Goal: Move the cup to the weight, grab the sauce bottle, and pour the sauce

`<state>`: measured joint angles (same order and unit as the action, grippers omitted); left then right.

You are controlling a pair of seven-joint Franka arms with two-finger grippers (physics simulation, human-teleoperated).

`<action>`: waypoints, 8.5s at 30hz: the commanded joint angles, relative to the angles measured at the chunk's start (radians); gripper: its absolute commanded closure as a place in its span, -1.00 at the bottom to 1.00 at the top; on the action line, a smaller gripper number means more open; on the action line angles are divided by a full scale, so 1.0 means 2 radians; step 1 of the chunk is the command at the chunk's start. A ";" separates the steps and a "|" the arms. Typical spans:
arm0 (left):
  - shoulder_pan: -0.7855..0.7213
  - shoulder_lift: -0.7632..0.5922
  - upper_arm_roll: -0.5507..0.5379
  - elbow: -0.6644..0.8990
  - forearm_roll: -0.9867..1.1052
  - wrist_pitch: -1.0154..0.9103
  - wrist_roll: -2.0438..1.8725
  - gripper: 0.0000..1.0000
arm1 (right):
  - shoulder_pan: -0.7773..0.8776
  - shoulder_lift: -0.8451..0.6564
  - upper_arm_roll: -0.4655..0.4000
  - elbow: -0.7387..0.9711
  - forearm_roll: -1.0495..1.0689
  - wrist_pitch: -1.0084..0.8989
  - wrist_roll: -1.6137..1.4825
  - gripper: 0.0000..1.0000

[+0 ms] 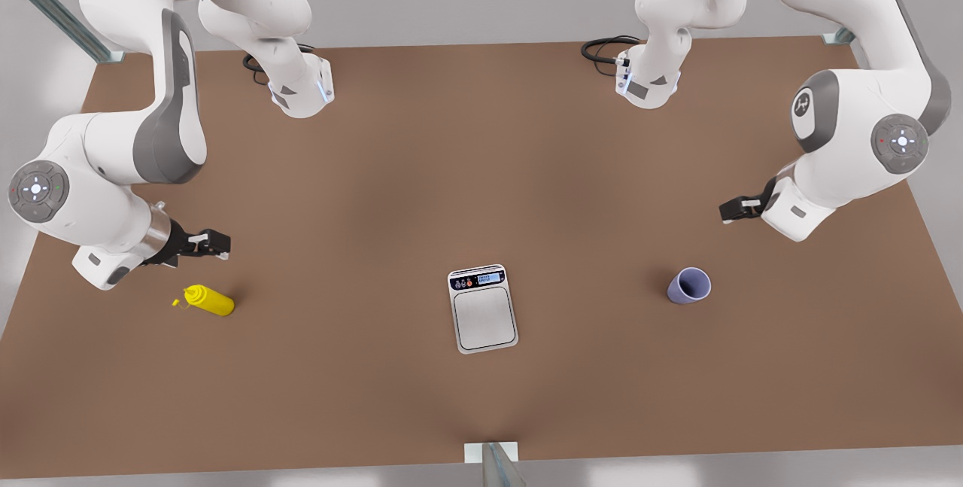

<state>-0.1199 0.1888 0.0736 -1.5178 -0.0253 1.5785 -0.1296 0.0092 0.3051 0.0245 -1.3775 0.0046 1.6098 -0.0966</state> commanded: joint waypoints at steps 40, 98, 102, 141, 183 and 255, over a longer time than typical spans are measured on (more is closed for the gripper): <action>0.002 0.186 0.027 -0.159 0.006 0.387 -0.001 -0.02 | -0.268 0.285 0.007 -0.082 0.462 0.125 -1.093 -1.00; -0.264 0.340 0.006 0.126 -0.202 0.390 -0.395 0.54 | -0.129 0.219 0.022 -0.041 0.465 0.251 -0.867 -0.17; -0.266 0.357 0.006 0.144 -0.181 0.391 -0.428 0.27 | -0.052 0.204 -0.015 -0.042 0.458 0.323 -0.851 -0.17; 0.025 -0.016 -0.008 -0.046 0.007 0.084 0.062 -1.00 | 0.400 0.292 -0.157 0.094 -0.314 0.336 -0.345 -0.18; 0.016 -0.009 -0.015 -0.037 -0.009 0.081 0.046 -1.00 | 0.018 0.241 0.123 0.052 0.044 0.267 -0.594 -0.18; -0.005 -0.002 -0.016 -0.027 -0.005 0.077 0.039 -1.00 | -0.269 0.299 0.188 -0.125 0.407 0.179 -1.076 -1.00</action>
<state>-0.1305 0.1857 0.0414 -1.5723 -0.0361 1.7334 -0.0522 -0.5305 0.9036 0.3979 -1.6275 0.8179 1.9579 -2.2498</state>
